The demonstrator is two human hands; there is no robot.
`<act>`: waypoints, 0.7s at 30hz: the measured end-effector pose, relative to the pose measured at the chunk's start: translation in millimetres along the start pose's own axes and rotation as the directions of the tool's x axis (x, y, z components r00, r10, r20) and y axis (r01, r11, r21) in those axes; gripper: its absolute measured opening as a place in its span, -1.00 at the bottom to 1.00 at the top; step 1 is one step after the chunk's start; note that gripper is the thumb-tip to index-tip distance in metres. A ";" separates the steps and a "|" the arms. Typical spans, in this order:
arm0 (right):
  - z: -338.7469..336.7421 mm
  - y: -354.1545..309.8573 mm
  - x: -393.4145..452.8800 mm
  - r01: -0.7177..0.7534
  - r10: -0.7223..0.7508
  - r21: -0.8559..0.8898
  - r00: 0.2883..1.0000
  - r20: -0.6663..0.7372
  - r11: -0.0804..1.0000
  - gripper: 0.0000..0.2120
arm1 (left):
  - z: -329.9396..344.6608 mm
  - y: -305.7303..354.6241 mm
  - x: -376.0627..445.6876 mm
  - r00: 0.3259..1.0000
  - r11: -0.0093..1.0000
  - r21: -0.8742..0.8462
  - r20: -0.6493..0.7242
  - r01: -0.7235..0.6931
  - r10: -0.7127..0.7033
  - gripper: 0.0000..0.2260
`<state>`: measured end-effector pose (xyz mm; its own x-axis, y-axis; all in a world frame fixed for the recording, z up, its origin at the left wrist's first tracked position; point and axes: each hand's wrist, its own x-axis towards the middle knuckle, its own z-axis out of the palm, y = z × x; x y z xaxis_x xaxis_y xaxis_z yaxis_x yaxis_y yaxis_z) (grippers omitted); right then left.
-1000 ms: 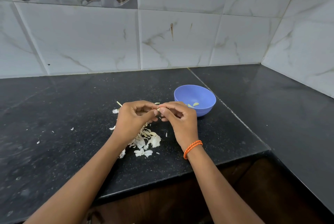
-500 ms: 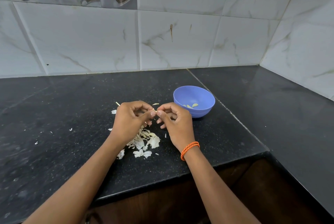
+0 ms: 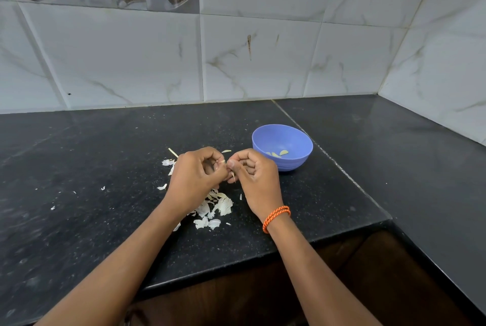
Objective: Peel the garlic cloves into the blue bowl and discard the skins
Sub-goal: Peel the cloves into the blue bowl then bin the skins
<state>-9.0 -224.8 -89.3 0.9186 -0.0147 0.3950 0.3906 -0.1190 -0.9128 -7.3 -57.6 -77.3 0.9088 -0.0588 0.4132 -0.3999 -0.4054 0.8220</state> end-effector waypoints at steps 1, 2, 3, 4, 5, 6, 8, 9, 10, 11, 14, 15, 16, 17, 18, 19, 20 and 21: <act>0.3 -0.7 -0.2 0.004 -0.004 -0.005 1.000 0.006 1.000 -0.95 | -0.1 -0.6 0.0 1.000 1.000 0.009 -0.002 -0.003 0.003 -0.86; 0.5 -1.2 -0.2 0.009 -0.009 -0.012 1.000 0.011 1.000 -0.95 | 0.1 -1.3 0.0 1.000 1.000 0.017 -0.004 -0.005 0.005 -0.86; 0.5 -1.5 -0.4 0.013 -0.013 -0.019 1.000 0.014 1.000 -0.96 | 0.4 -1.5 -0.4 1.000 1.000 0.020 -0.005 -0.006 0.006 -0.88; 0.7 -1.3 -0.3 0.015 -0.014 -0.024 1.000 0.015 1.000 -0.95 | 0.8 -1.7 -0.5 1.000 1.000 0.020 -0.007 -0.006 0.006 -0.89; 1.0 -1.1 -0.5 0.015 -0.015 -0.026 1.000 0.015 1.000 -0.95 | 1.0 -2.1 -0.6 1.000 1.000 0.019 -0.010 -0.008 0.009 -0.89; 1.5 -0.7 -0.6 0.016 -0.016 -0.029 1.000 0.015 0.999 -0.94 | 1.2 -2.9 -0.3 1.000 1.000 0.007 -0.008 -0.010 0.010 -0.89; 2.3 0.2 -0.8 0.019 -0.018 -0.039 1.000 0.023 0.999 -0.92 | 1.4 -3.3 0.3 1.000 1.000 -0.024 -0.006 -0.014 0.014 -0.88; 2.8 0.6 -0.9 0.022 -0.020 -0.049 0.999 0.031 0.999 -0.91 | 0.9 -2.8 0.5 1.000 0.999 -0.045 -0.005 -0.014 0.013 -0.86; 3.3 1.0 -1.0 0.024 -0.021 -0.059 0.999 0.040 0.998 -0.89 | 0.5 -1.7 0.4 1.000 0.997 -0.071 -0.006 -0.016 0.016 -0.83; 3.6 1.1 -0.9 0.023 -0.020 -0.064 0.999 0.047 0.998 -0.88 | 0.0 0.5 0.4 1.000 0.995 -0.099 -0.007 -0.011 0.011 -0.80; 3.2 1.0 -0.4 0.013 -0.011 -0.048 0.999 0.045 0.999 -0.86 | -1.6 2.5 1.9 0.999 0.989 -0.146 -0.029 0.015 -0.019 -0.80; 2.5 1.1 -0.3 0.013 -0.011 -0.042 0.999 0.035 0.999 -0.86 | -2.2 1.8 2.1 0.999 0.989 -0.148 -0.036 0.023 -0.028 -0.73; 1.6 1.6 -0.1 0.010 -0.009 -0.037 1.000 0.021 0.999 -0.87 | -2.7 0.9 2.3 0.999 0.991 -0.130 -0.038 0.023 -0.028 -0.66; 0.7 1.8 -0.3 0.005 -0.005 -0.032 1.000 0.007 0.999 -0.88 | -2.9 -0.3 2.1 0.999 0.995 -0.104 -0.033 0.008 -0.012 -0.62; 0.1 2.0 -0.5 0.002 -0.002 -0.028 1.000 -0.003 1.000 -0.89 | -3.0 -1.9 2.2 1.000 0.998 -0.062 -0.027 -0.017 0.015 -0.64; -0.2 1.9 -0.8 0.001 -0.001 -0.026 1.000 -0.008 1.000 -0.90 | -3.2 -3.2 2.3 0.999 0.999 -0.030 -0.017 -0.041 0.040 -0.70; -0.2 2.0 -1.0 0.002 -0.002 -0.029 1.000 -0.010 1.000 -0.91 | -4.0 -5.3 2.9 0.999 0.999 0.001 -0.008 -0.052 0.052 -0.80; -0.1 1.9 -0.7 0.000 0.000 -0.033 1.000 -0.011 0.999 -0.92 | -5.5 -6.5 3.3 0.999 0.998 0.022 0.009 -0.054 0.054 -0.92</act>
<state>-8.9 -225.2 -91.3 0.9177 -0.0256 0.3964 0.3884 -0.1514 -0.9090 -2.3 -50.1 -79.1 0.8870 -0.0891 0.4531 -0.4457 -0.4216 0.7897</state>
